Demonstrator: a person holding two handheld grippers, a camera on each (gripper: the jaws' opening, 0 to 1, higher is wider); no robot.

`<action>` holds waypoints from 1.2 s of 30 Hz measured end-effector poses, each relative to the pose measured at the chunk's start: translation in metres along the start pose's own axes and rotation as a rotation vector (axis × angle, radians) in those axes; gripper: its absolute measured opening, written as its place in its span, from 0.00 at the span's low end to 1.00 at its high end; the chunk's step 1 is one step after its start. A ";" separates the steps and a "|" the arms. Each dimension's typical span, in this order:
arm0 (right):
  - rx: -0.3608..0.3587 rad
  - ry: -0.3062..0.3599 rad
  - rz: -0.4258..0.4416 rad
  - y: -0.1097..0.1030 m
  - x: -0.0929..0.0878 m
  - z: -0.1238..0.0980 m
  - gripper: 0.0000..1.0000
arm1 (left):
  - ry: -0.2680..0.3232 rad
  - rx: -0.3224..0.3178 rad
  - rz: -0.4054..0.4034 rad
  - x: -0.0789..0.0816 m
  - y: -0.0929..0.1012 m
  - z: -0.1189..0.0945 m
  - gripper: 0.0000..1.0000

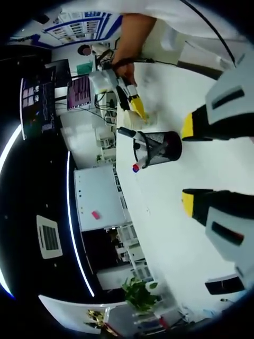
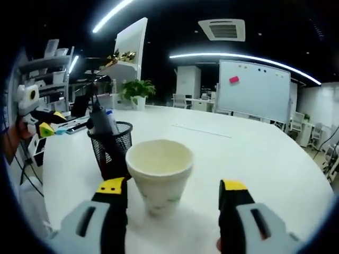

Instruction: Place the scattered laser pointers and whiteboard markers into the pen holder and stack the scattered paper cups together

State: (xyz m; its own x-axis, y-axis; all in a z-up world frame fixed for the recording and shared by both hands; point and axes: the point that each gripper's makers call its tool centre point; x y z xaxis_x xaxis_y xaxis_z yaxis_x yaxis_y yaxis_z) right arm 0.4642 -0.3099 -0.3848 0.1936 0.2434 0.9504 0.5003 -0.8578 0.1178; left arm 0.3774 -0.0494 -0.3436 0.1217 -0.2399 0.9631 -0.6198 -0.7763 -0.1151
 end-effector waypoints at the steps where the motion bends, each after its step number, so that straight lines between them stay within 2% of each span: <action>1: 0.000 -0.003 -0.001 0.000 0.000 -0.001 0.70 | -0.002 -0.001 0.000 0.000 0.000 0.000 0.37; 12: -0.019 -0.016 -0.032 0.007 -0.001 -0.015 0.73 | -0.008 -0.006 -0.007 -0.003 0.002 0.002 0.37; 28: -0.029 -0.073 -0.039 0.017 -0.013 -0.031 0.73 | -0.030 0.005 -0.020 -0.006 0.001 0.001 0.37; 36: -0.041 -0.087 -0.059 0.018 -0.011 -0.039 0.71 | -0.048 0.001 -0.027 -0.012 -0.003 0.003 0.39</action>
State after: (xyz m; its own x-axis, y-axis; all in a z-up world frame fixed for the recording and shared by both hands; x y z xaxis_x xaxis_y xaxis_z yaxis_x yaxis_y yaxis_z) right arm 0.4382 -0.3462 -0.3820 0.2387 0.3307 0.9130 0.4783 -0.8583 0.1859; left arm 0.3800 -0.0454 -0.3556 0.1749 -0.2466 0.9532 -0.6150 -0.7834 -0.0898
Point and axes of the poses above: the point that each gripper's makers call its tool centre point, and the gripper's own axes: z roughly forward along the fingers, y roughly to its right, x roughly out of its top, and after that the axes turned 3 degrees about -z, right-handed
